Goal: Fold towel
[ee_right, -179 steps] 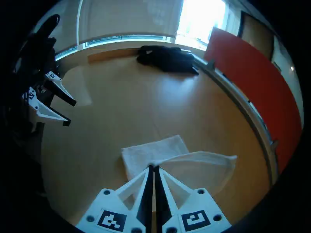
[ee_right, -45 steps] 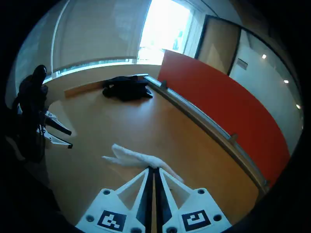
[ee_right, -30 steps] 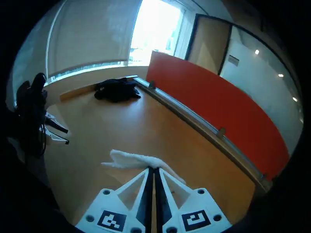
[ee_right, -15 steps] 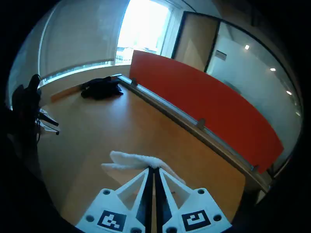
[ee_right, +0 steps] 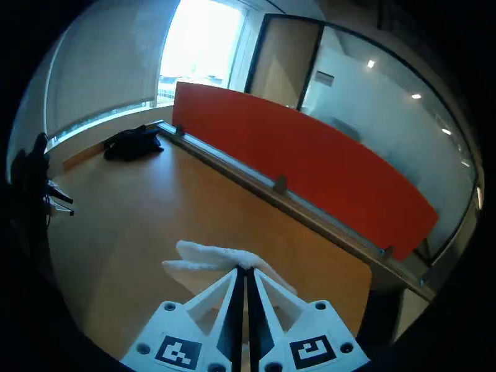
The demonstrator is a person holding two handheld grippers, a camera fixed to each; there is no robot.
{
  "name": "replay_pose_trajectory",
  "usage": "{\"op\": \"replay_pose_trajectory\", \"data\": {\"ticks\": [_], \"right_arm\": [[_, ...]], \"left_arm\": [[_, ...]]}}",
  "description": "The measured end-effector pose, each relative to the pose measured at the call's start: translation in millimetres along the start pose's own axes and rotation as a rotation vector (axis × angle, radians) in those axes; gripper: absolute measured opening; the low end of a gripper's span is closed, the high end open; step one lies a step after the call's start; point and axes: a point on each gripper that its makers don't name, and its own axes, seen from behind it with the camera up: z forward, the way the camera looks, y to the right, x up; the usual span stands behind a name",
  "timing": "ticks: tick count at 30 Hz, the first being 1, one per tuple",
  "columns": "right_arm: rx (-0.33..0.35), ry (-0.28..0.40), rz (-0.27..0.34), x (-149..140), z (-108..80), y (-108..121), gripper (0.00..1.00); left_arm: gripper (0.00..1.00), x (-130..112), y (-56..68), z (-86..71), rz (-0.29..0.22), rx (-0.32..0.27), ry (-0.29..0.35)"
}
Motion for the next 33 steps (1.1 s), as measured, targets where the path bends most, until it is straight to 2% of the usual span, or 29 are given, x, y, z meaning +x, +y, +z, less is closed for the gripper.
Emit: {"op": "replay_pose_trajectory", "data": {"ticks": [7, 17, 23, 33], "right_arm": [[-0.031, -0.016, 0.027, -16, -5.3, 39, 0.03], [-0.071, -0.054, 0.050, -44, -10.6, 80, 0.03], [-0.080, -0.067, 0.069, -58, -14.4, 93, 0.03], [-0.090, -0.076, 0.086, -75, -29.6, 98, 0.03]], "left_arm": [[0.93, 2, 4.8, 0.8, 0.014, 0.009, -0.005], [0.93, 4, 12.1, 1.2, 0.030, 0.017, -0.011], [0.93, 6, 19.7, 1.8, 0.043, 0.016, -0.014], [0.93, 6, 31.4, 2.3, 0.059, 0.003, -0.018]]}}
